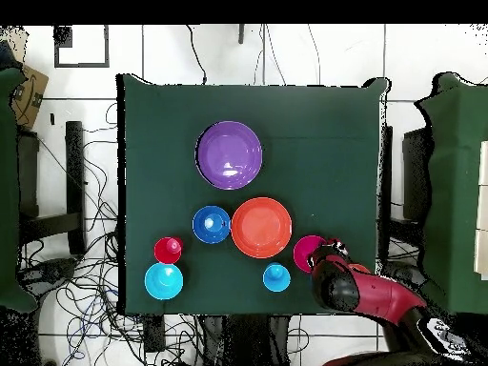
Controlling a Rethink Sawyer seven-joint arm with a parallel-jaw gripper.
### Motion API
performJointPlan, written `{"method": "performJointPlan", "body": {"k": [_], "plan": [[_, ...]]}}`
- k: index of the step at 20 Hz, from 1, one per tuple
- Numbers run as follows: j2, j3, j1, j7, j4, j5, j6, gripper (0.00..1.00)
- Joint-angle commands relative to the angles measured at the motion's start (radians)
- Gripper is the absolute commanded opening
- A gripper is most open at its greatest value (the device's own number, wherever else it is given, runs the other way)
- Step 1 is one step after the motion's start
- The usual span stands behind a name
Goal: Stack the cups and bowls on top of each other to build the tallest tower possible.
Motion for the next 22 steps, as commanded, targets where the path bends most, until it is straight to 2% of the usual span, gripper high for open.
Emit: {"method": "performJointPlan", "body": {"k": [1, 4, 6, 11, 15, 18, 22], "plan": [[0.019, 0.064, 0.035, 0.170, -0.071, -0.015, -0.012, 0.00], [0.008, 0.054, 0.041, 0.166, -0.066, -0.018, -0.006, 0.00], [-0.026, 0.061, 0.038, 0.151, -0.053, -0.015, 0.039, 0.00], [-0.182, 0.205, -0.107, 0.062, 0.056, -0.014, 0.185, 0.00], [-0.294, 0.323, -0.212, -0.018, 0.114, 0.039, 0.323, 0.00], [-0.354, 0.392, -0.269, -0.060, 0.137, 0.076, 0.413, 0.00], [-0.391, 0.448, -0.310, -0.073, 0.144, 0.101, 0.485, 0.00]]}}
